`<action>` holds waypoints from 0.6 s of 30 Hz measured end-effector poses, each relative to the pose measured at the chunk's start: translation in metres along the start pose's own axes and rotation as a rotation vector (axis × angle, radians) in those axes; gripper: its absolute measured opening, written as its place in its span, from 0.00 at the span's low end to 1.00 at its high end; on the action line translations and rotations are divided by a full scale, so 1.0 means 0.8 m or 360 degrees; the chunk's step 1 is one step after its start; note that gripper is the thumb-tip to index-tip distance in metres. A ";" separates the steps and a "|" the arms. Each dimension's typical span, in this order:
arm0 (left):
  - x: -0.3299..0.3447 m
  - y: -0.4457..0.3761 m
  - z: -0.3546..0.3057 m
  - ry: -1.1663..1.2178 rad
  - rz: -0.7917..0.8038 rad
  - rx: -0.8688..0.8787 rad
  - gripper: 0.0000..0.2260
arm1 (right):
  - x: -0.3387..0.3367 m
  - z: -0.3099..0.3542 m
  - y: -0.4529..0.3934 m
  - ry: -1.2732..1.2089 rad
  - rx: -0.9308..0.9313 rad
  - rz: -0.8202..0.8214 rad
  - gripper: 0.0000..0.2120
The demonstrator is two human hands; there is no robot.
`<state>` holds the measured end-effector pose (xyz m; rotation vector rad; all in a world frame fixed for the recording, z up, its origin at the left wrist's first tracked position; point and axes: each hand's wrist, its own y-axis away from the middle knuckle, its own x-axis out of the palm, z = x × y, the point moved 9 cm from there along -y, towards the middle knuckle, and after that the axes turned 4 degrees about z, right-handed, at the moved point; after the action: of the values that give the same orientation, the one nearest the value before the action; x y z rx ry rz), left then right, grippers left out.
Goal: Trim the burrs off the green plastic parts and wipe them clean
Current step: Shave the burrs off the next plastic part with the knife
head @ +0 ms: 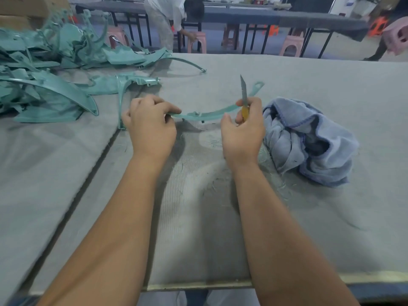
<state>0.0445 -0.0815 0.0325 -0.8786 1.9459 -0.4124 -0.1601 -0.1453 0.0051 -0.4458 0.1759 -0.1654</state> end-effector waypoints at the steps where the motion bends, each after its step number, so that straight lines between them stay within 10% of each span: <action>1: 0.000 0.000 0.001 -0.0015 -0.0005 -0.0017 0.15 | -0.001 0.001 0.000 0.0133 -0.0018 -0.0009 0.17; 8: -0.013 0.002 0.001 0.0029 -0.0177 -0.0035 0.12 | 0.039 0.000 0.005 0.0916 -0.0179 0.0513 0.17; 18: -0.039 0.008 0.012 0.0567 -0.0525 -0.0240 0.27 | 0.026 0.021 -0.003 0.1536 -0.0463 0.0239 0.10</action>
<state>0.0597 -0.0538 0.0430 -1.3048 2.1792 -0.6577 -0.1367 -0.1447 0.0184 -0.6119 1.1892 -0.1983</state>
